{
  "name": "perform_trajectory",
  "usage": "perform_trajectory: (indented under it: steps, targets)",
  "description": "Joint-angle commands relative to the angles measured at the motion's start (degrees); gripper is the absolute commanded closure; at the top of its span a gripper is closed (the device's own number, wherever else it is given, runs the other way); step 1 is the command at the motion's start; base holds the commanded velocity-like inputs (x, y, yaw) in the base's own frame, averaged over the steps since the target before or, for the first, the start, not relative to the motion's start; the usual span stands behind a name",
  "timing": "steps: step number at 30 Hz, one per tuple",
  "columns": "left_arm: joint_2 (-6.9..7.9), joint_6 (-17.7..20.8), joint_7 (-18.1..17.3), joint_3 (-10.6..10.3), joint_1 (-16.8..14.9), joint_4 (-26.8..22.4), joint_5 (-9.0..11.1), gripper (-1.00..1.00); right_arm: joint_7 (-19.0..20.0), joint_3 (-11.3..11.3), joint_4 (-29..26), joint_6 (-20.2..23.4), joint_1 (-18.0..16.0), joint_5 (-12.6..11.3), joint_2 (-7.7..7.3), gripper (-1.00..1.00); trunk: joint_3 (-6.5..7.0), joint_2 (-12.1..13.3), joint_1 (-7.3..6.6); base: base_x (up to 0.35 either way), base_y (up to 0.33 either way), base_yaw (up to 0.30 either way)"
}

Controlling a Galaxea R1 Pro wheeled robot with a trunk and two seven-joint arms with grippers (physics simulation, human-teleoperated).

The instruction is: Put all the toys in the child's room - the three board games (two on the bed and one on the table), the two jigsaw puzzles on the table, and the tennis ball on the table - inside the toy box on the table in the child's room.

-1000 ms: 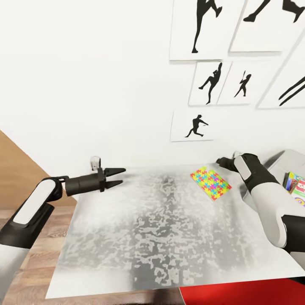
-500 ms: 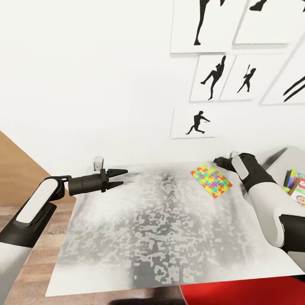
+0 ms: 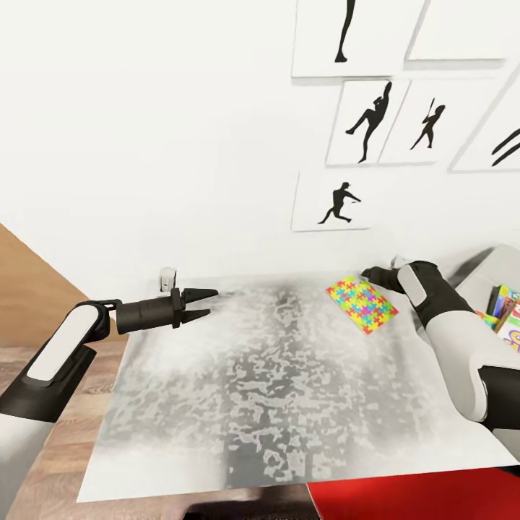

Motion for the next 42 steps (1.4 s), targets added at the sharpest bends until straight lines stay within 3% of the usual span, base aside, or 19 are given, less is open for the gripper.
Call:
perform_trajectory:
  steps: [1,10,22,42]
  targets:
    - [0.05,0.07,-0.02,-0.08,-0.05,-0.01,0.08,-1.0,-0.41,-0.05,-0.1,0.43,-0.03,-0.69,-0.02,-1.0,-0.18,-0.1,0.03,0.0,0.0,0.0]
    - [0.04,0.07,-0.02,-0.1,-0.05,-0.09,0.11,-1.0,-0.15,0.01,-0.32,1.46,-0.04,-2.76,-0.34,-1.0,-1.04,-0.1,0.03,0.0,0.0,0.0]
    - [0.03,0.07,-0.02,-0.16,0.01,-0.1,0.11,-1.0,-0.04,0.0,-0.51,1.52,-0.04,-2.88,-0.31,-1.0,-2.1,-0.1,0.03,0.0,0.0,0.0]
    - [0.05,0.07,-0.02,0.0,0.02,-0.19,0.11,-1.0,0.0,0.03,-0.69,1.44,0.13,-2.76,-0.36,-1.0,-2.2,-0.1,0.03,0.0,0.0,0.0]
